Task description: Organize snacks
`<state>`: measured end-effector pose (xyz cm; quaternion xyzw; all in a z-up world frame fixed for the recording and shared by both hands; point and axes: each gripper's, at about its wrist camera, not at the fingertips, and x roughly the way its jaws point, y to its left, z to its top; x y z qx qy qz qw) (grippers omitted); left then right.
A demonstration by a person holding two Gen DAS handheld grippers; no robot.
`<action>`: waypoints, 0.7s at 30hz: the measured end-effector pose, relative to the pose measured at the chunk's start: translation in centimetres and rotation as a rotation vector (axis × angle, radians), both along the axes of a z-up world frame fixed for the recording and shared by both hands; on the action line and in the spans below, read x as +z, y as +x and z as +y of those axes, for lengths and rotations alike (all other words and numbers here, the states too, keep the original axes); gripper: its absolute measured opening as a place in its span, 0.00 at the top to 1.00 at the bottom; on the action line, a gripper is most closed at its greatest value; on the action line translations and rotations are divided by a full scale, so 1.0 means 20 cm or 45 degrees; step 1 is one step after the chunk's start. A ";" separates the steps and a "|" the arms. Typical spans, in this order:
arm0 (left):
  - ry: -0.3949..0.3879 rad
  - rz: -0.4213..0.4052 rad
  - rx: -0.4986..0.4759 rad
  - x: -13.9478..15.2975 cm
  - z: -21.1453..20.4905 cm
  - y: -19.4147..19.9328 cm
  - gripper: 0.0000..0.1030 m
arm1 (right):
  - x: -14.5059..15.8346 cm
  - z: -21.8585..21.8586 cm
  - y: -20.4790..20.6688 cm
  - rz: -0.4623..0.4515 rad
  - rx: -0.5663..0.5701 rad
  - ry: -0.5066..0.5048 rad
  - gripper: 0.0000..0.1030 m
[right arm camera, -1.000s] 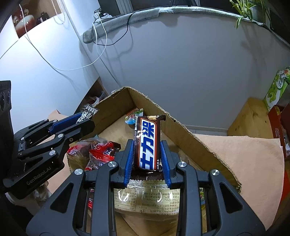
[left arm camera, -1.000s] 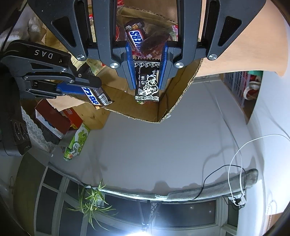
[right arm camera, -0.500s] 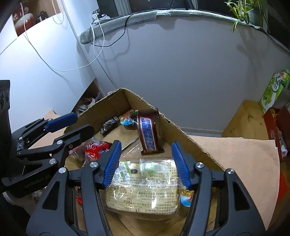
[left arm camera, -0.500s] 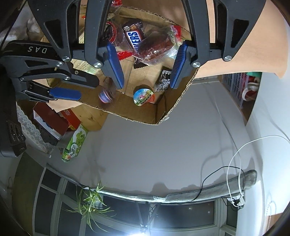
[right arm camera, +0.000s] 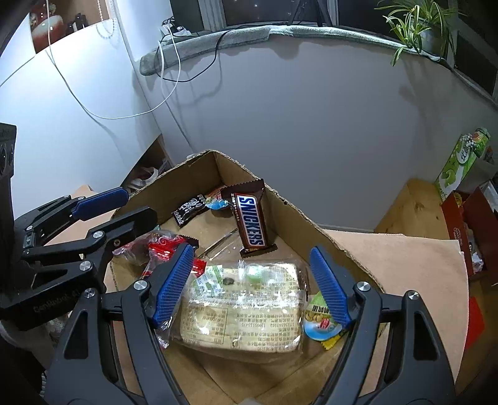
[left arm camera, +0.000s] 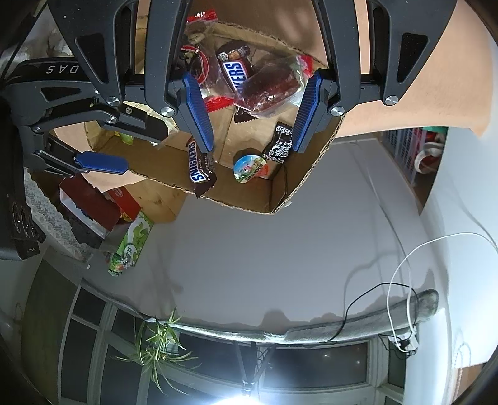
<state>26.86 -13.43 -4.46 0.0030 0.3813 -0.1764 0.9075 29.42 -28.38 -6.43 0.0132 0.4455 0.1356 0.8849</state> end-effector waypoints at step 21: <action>-0.076 -0.074 0.045 0.10 0.10 -0.29 0.39 | 0.15 0.01 -0.39 -0.160 -0.052 0.016 0.18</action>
